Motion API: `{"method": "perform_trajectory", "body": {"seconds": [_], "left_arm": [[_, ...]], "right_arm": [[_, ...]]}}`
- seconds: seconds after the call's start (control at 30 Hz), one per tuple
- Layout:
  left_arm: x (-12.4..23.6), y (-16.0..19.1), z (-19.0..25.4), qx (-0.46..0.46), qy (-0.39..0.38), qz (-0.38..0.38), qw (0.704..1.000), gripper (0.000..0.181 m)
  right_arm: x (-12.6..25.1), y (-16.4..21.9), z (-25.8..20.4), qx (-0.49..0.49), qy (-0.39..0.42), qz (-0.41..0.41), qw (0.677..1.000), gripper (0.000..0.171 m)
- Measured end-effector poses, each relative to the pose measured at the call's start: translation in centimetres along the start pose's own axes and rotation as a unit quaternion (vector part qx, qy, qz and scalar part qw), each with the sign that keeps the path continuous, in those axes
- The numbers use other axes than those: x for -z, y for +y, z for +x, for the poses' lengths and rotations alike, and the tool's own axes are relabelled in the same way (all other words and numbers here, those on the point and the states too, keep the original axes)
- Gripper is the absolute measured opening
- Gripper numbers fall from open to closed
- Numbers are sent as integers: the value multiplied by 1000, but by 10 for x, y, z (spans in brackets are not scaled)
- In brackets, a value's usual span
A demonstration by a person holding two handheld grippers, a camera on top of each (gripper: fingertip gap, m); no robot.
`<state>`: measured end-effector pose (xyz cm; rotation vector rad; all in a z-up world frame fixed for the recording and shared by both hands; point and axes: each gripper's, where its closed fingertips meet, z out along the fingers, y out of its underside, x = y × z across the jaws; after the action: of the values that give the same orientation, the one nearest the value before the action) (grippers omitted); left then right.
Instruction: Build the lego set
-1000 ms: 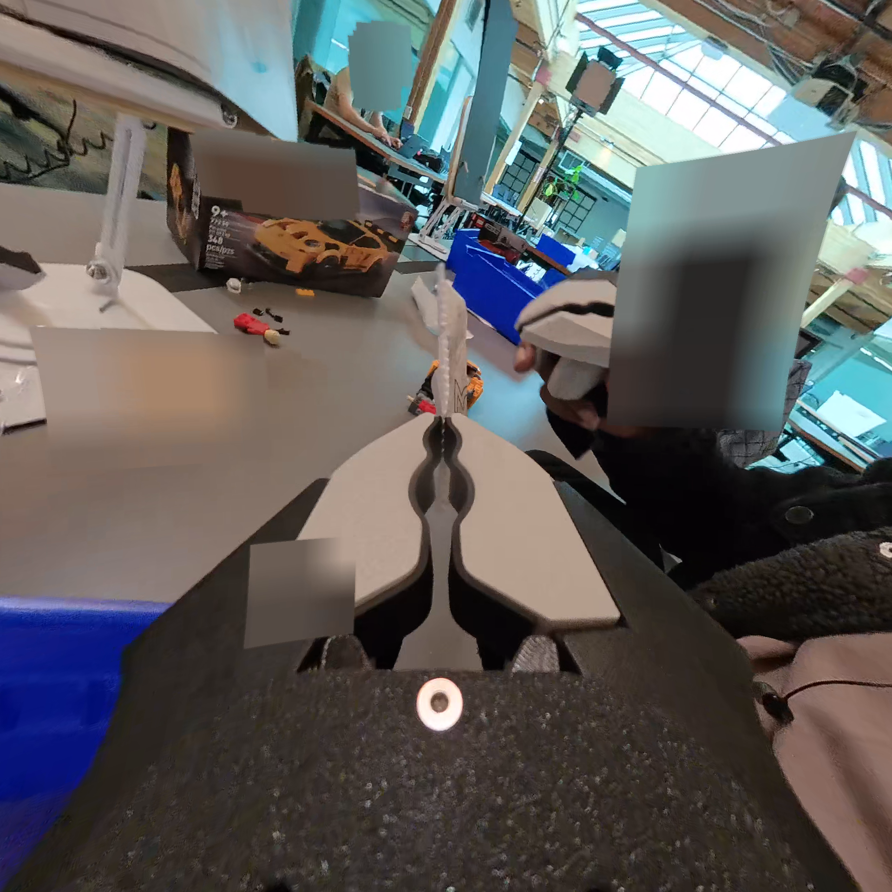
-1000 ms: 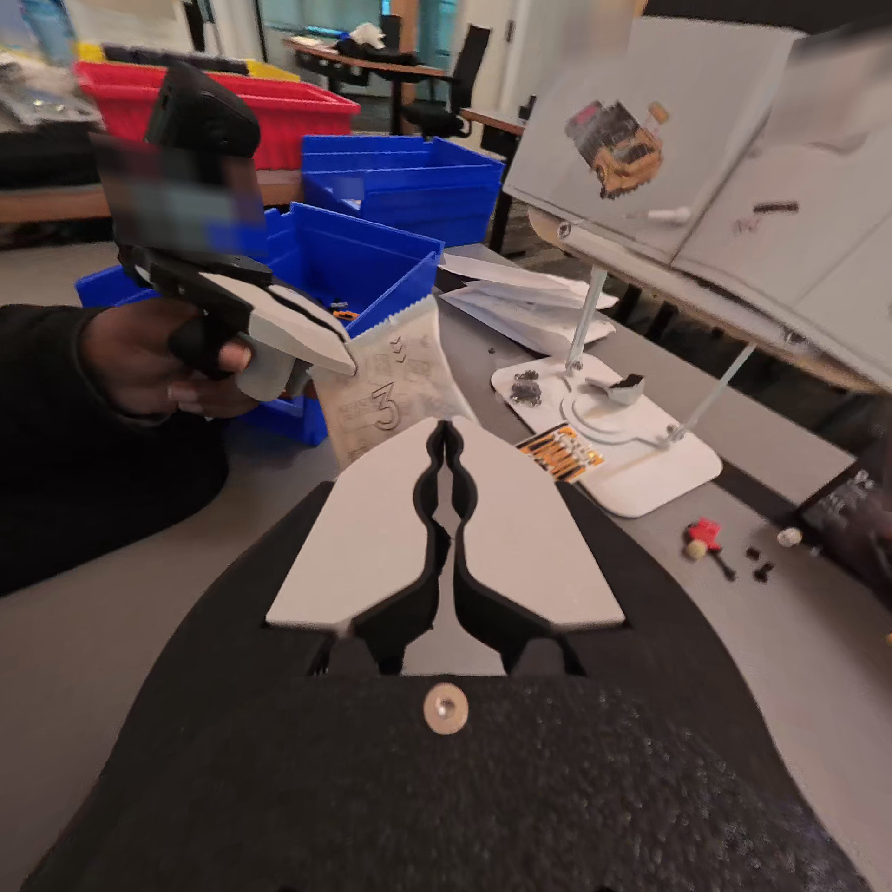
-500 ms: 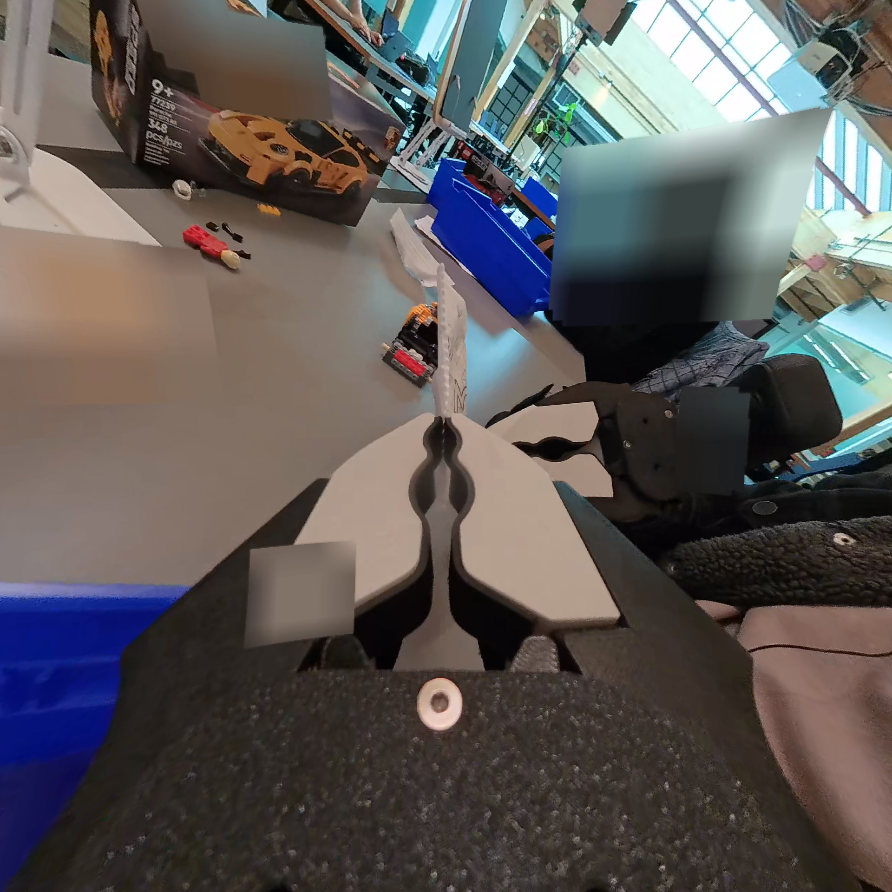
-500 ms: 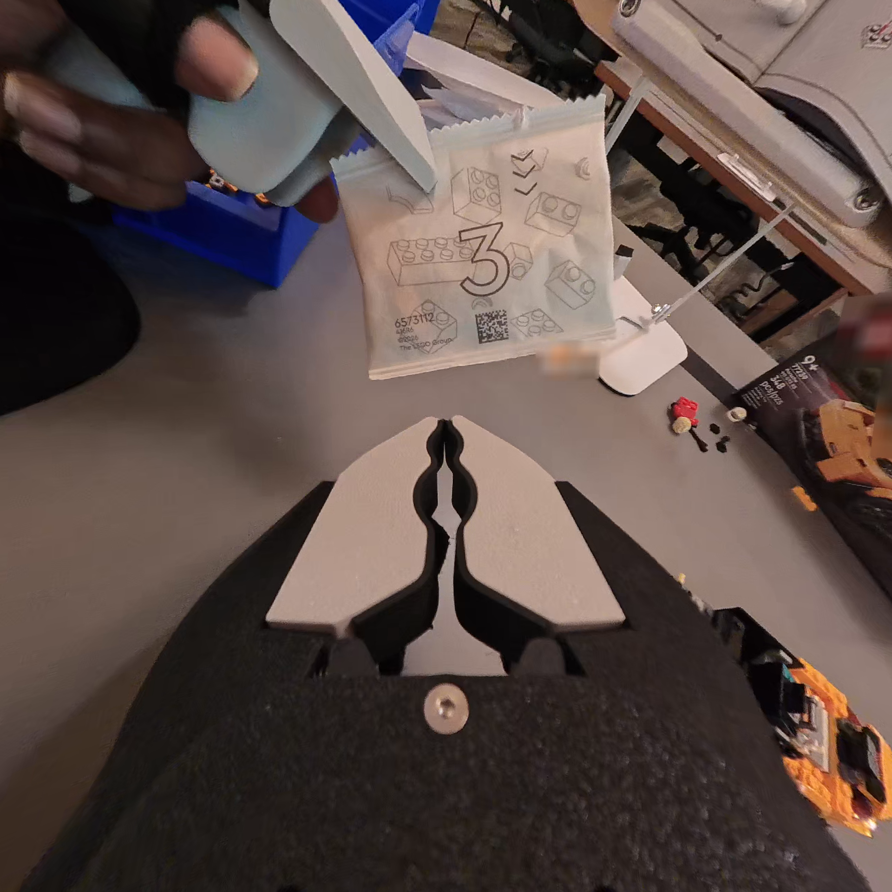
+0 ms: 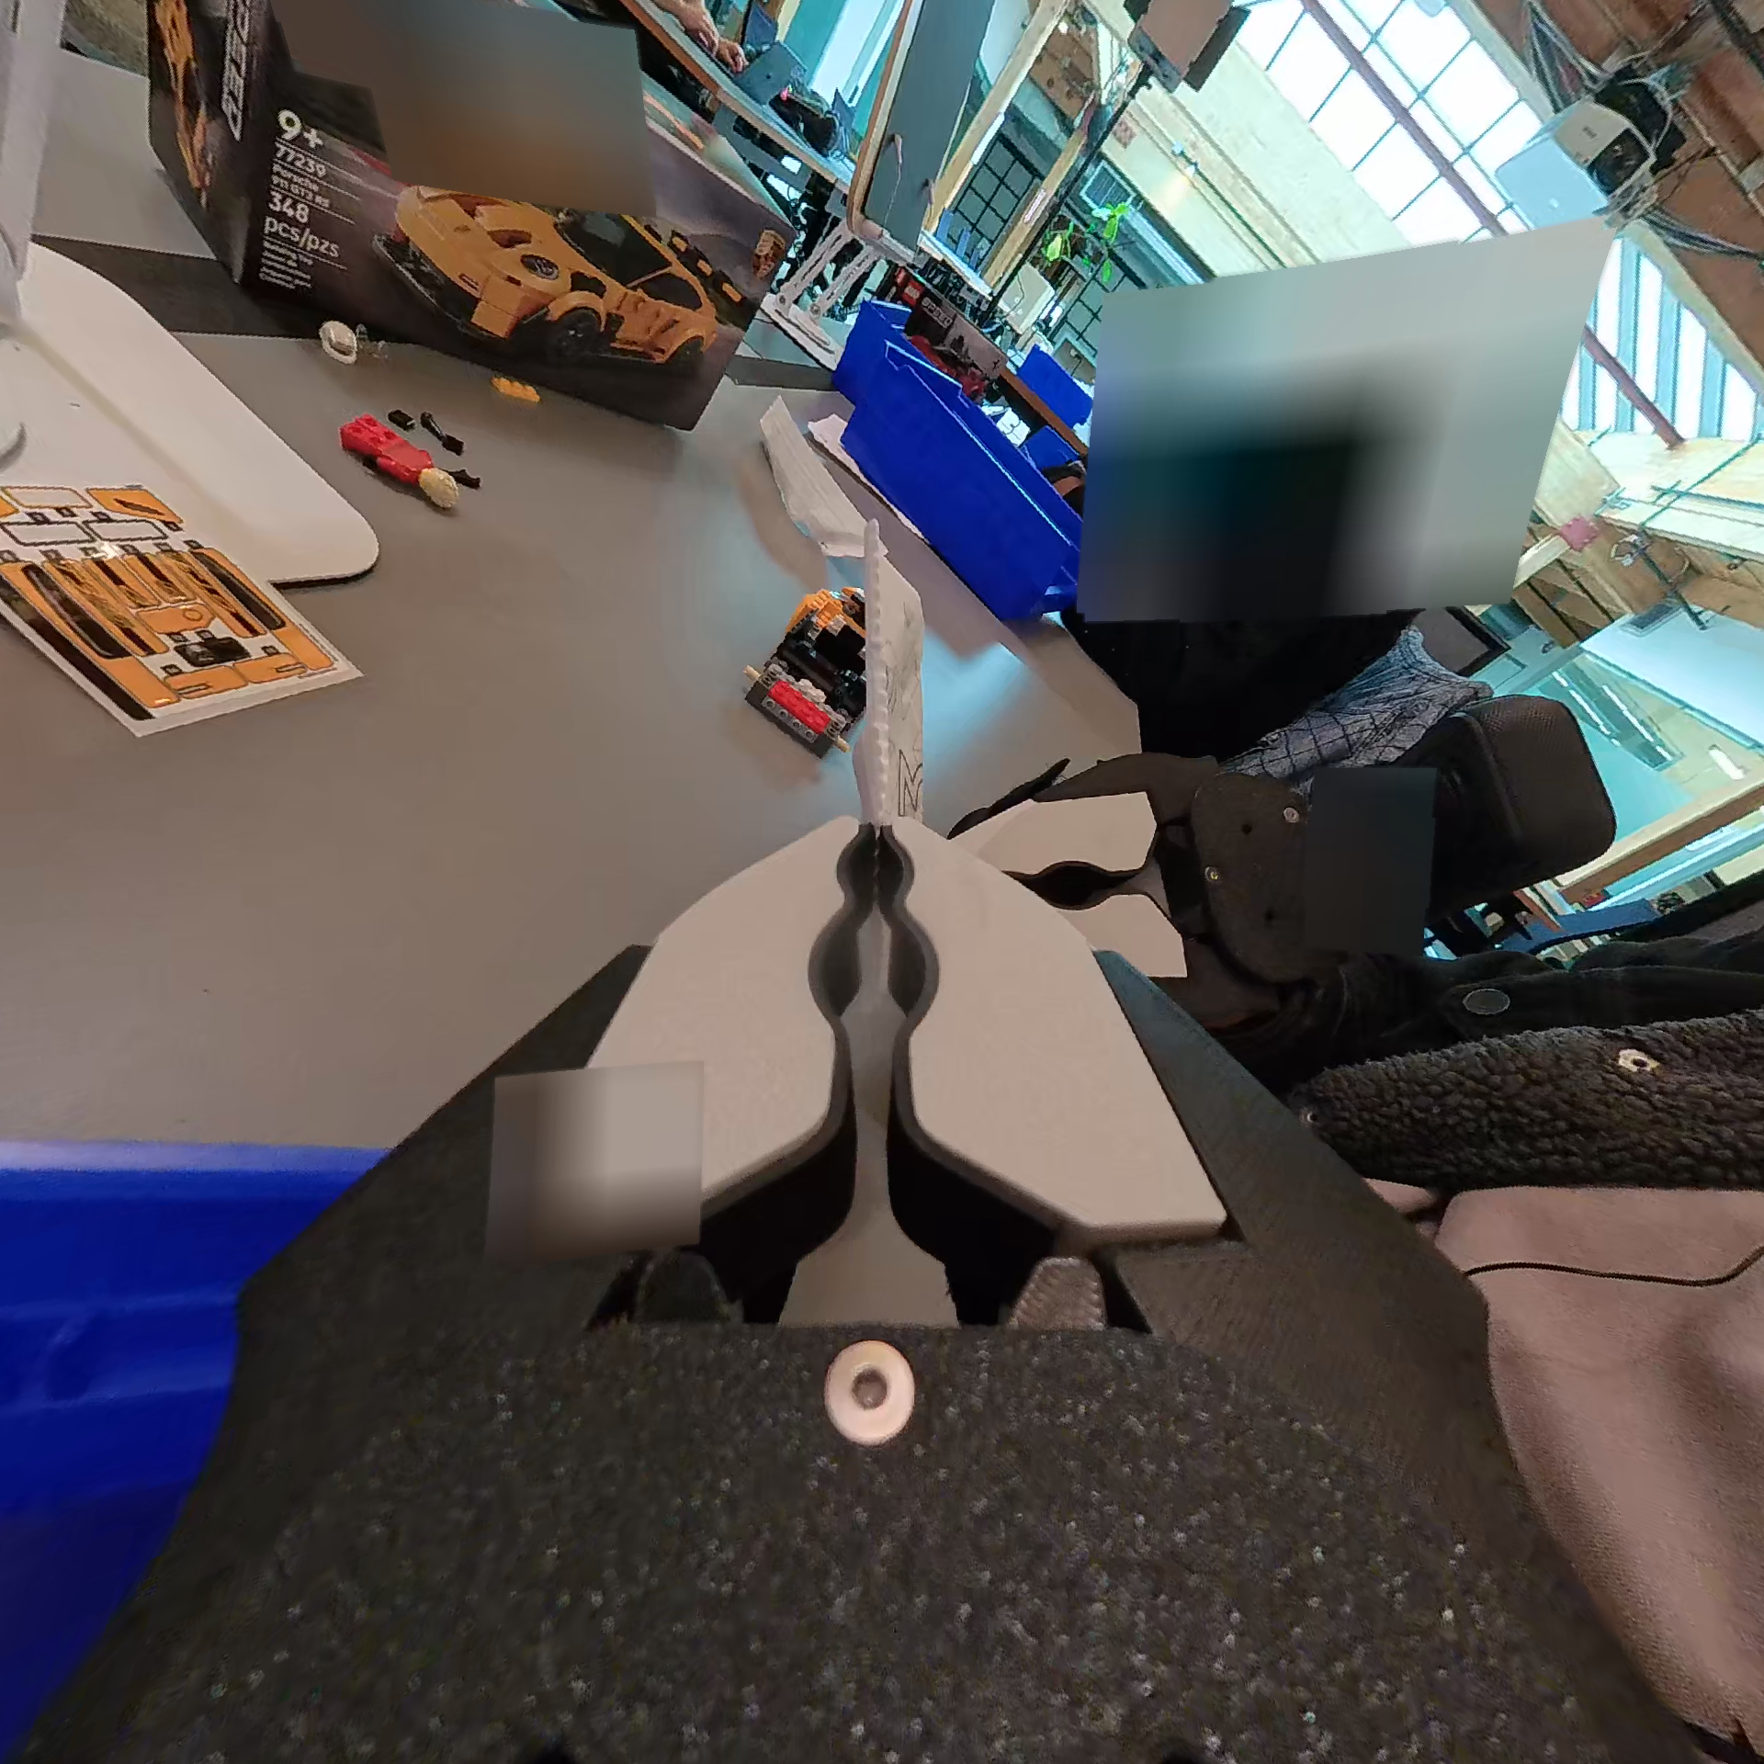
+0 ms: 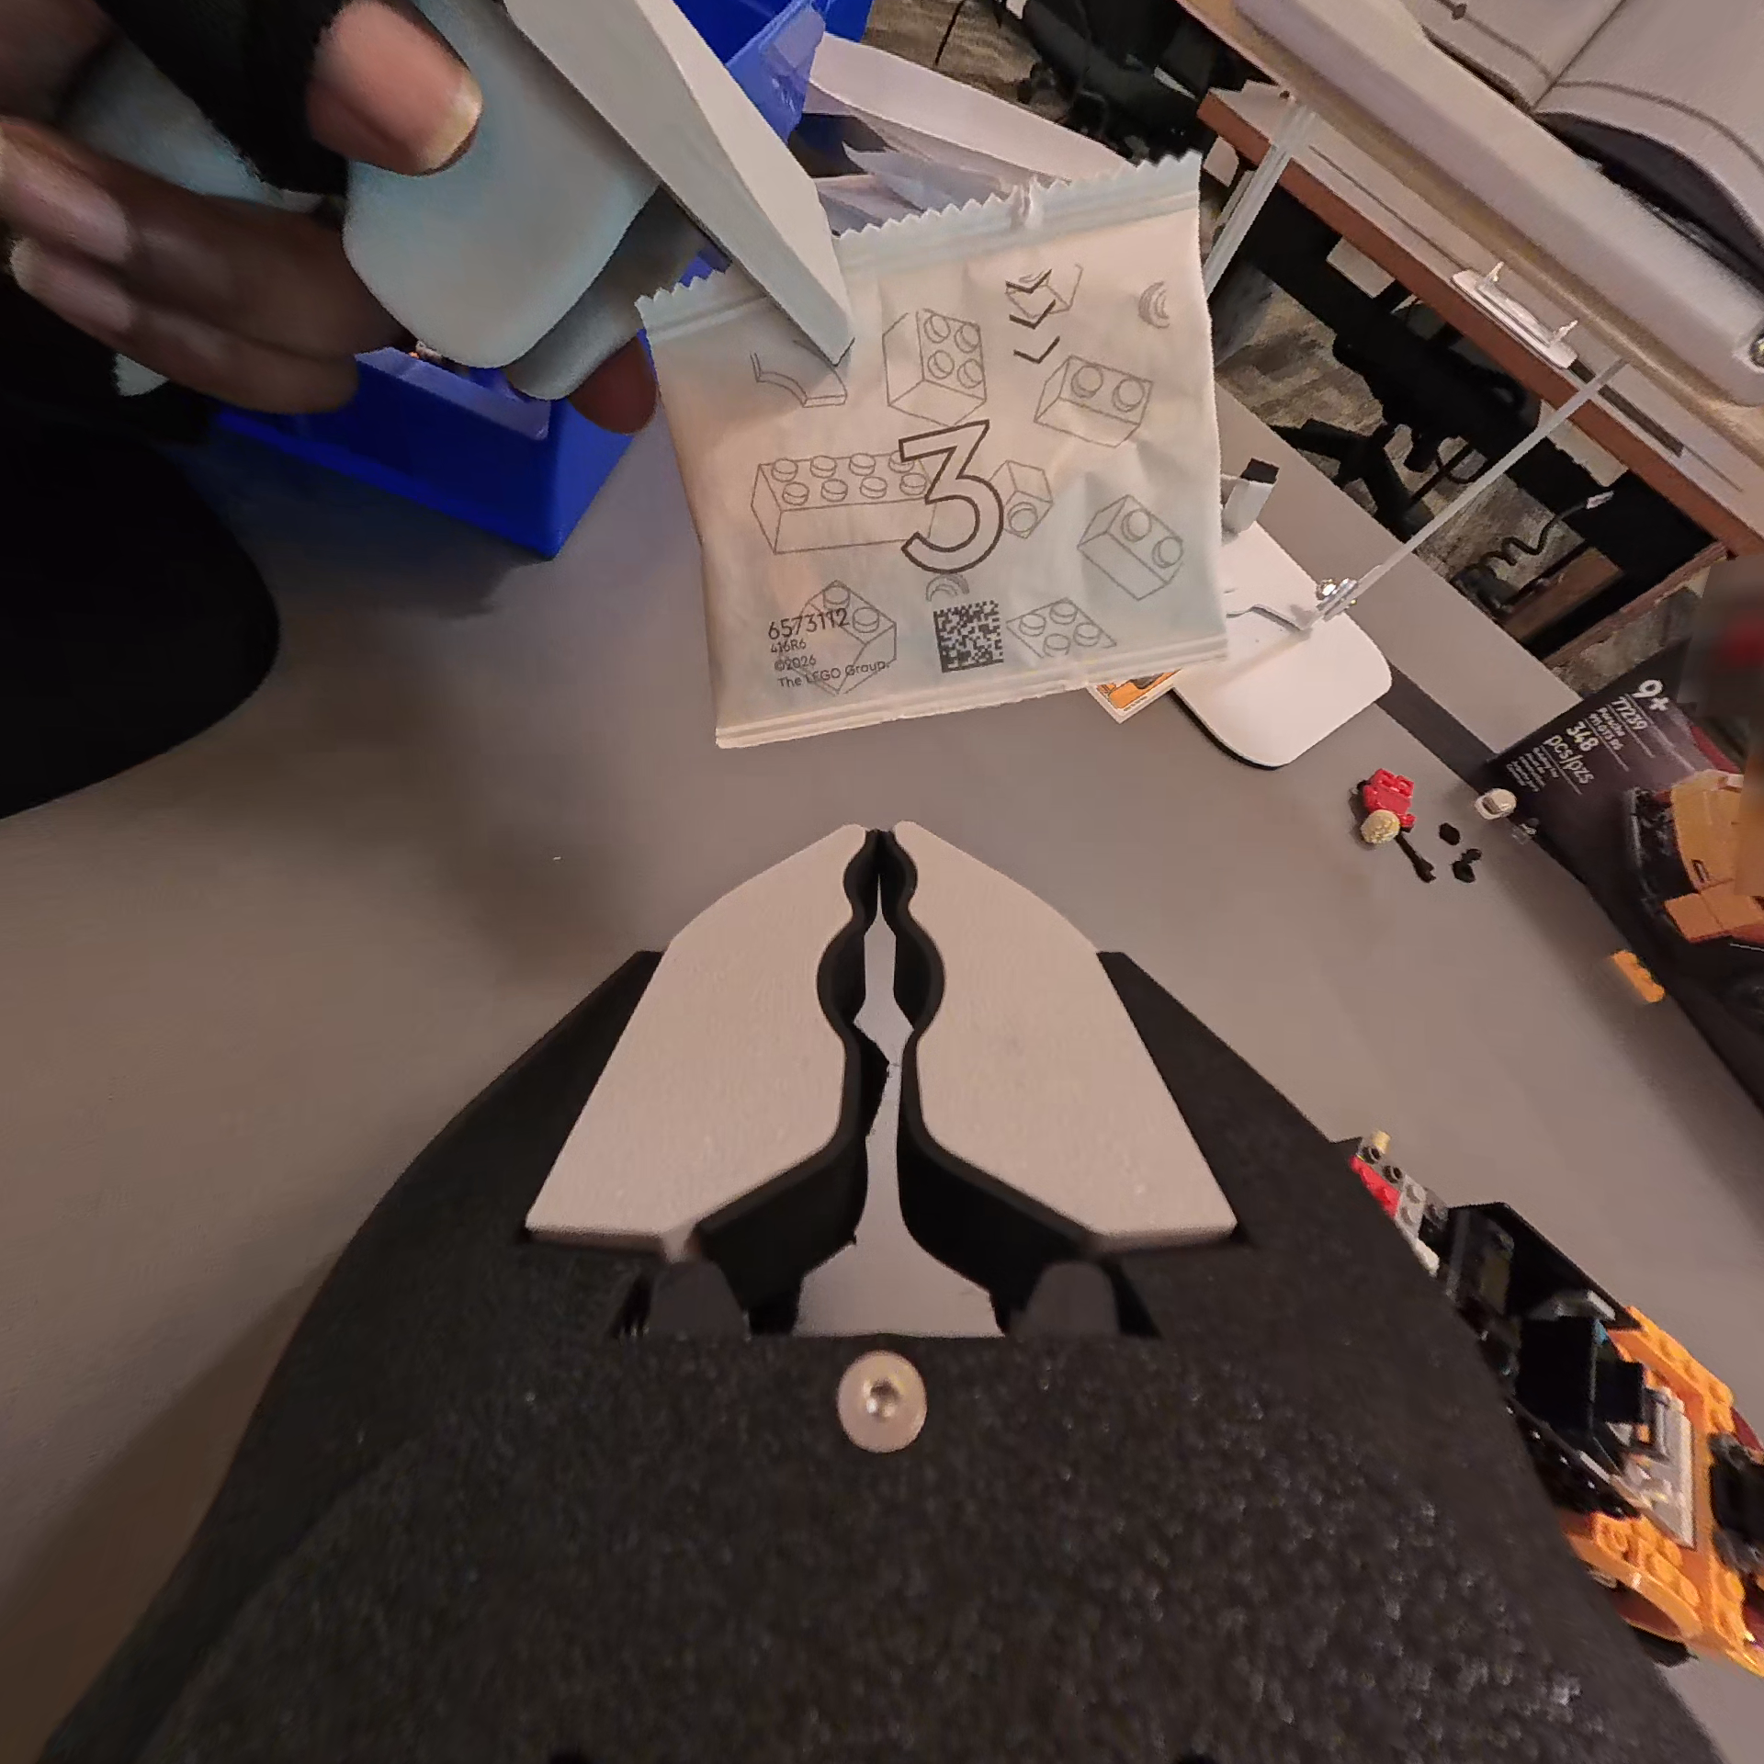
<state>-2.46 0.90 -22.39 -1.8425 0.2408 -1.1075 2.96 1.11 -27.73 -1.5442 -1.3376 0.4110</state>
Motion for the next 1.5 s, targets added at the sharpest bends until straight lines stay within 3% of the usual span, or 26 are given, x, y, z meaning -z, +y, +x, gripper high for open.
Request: {"method": "perform_trajectory", "body": {"seconds": [0.23,0.37,0.47,0.53,0.6,0.8,0.9,1.13,1.5], "left_arm": [[-1,3,1,-7,1,-8,1000,0],[-5,13,8,-61,6,-48,997,0],[-10,25,18,-102,25,-83,991,0],[-14,34,25,-124,42,-108,986,0],[-16,43,33,-148,60,-129,979,0],[-17,65,40,-197,75,-186,960,0],[-16,70,38,-205,74,-201,955,0],[-14,74,40,-214,81,-211,950,0],[-14,64,42,-205,76,-187,958,5]], "right_arm": [[2,-4,1,-2,-4,13,1000,0],[20,-29,17,-6,-23,75,997,0],[34,-43,23,-21,-114,90,989,14],[39,-44,15,-22,-201,62,977,35],[41,-47,16,-4,-238,51,970,37],[44,-44,3,23,-346,7,938,22],[43,-36,-8,30,-382,-14,923,0],[46,-31,-12,15,-423,-30,906,11],[47,-31,-17,45,-427,-32,903,0]]}}
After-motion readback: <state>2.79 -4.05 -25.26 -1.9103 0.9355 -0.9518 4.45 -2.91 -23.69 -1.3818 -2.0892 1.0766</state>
